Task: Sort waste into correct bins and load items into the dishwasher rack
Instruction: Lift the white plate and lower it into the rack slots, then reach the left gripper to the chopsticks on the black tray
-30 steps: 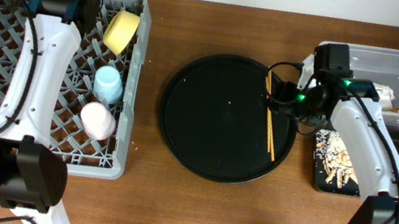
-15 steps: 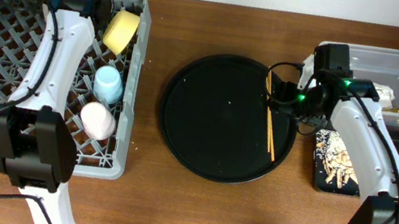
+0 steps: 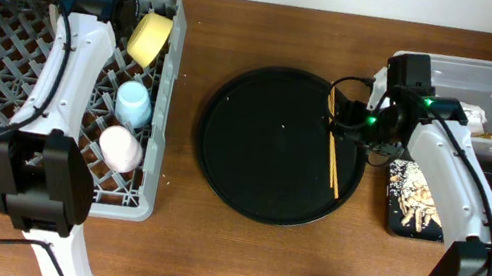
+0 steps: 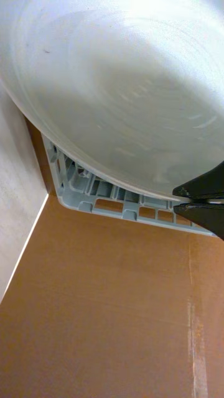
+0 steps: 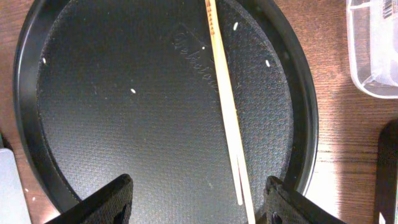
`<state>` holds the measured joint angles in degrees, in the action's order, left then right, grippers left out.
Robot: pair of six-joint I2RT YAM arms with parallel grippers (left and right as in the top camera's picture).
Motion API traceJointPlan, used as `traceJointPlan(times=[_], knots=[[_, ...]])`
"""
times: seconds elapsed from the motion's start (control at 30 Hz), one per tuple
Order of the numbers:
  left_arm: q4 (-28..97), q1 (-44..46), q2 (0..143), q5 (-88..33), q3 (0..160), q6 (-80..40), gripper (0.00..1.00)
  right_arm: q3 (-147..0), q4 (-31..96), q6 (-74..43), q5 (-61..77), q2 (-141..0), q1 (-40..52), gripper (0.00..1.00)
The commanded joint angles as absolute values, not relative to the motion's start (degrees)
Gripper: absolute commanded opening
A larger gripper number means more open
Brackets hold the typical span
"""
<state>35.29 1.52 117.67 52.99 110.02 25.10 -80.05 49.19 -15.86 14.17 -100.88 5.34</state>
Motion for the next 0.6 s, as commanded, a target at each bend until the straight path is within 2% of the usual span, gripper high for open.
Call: traceJointPlan(times=[0.0,0.27,0.3,0.33,0.37,0.57], knots=[[35.0,1.39,121.1,54.46,109.49,25.36,0.0,-80.64,49.47,-15.4,12.8,-100.99,5.58,0.69],[35.14,1.48,122.78,52.71,109.49,25.39,0.01,-80.64,49.47,-15.42,12.82,-100.99,5.58,0.69],[35.14,1.48,122.78,52.71,109.49,25.36,0.07,-80.64,49.47,-15.42,12.82,-100.99,5.58,0.69],[35.11,1.48,122.78,52.69,109.49,25.36,0.56,-80.64,49.47,-15.42,12.84,-100.99,5.58,0.69],[34.98,1.5,122.78,52.73,109.49,25.36,1.0,-80.64,49.47,-15.42,12.84,-100.99,5.58,0.69],[27.81,2.83,119.52,62.37,109.67,20.21,1.0,-80.64,49.89,-15.42,12.82,-100.99,5.58,0.74]])
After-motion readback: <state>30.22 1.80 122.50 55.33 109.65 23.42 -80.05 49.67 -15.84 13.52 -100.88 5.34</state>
